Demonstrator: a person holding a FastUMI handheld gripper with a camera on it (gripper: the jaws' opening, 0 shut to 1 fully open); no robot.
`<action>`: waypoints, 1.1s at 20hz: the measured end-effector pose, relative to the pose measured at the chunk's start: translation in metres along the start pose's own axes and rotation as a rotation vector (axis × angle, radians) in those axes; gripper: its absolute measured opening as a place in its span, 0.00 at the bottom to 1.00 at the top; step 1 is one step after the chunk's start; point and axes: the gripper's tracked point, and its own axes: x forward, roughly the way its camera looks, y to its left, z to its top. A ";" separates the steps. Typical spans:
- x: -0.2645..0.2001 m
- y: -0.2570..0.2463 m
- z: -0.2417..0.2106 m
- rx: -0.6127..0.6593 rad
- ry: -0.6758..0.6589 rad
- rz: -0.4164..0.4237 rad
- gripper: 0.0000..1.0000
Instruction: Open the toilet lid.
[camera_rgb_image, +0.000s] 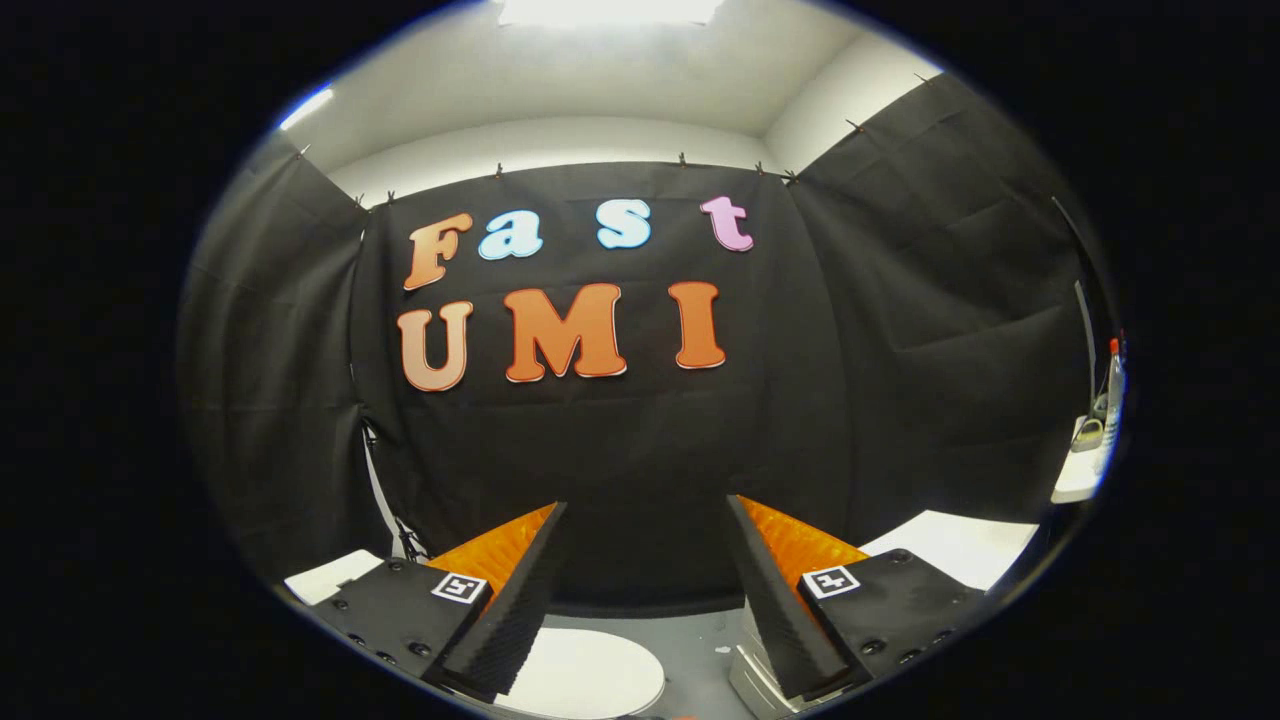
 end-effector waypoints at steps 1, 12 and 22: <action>-0.001 -0.003 -0.014 0.001 0.008 -0.008 0.99; -0.030 -0.050 -0.245 0.162 0.240 -0.156 0.98; -0.051 -0.063 -0.412 0.273 0.431 -0.266 0.98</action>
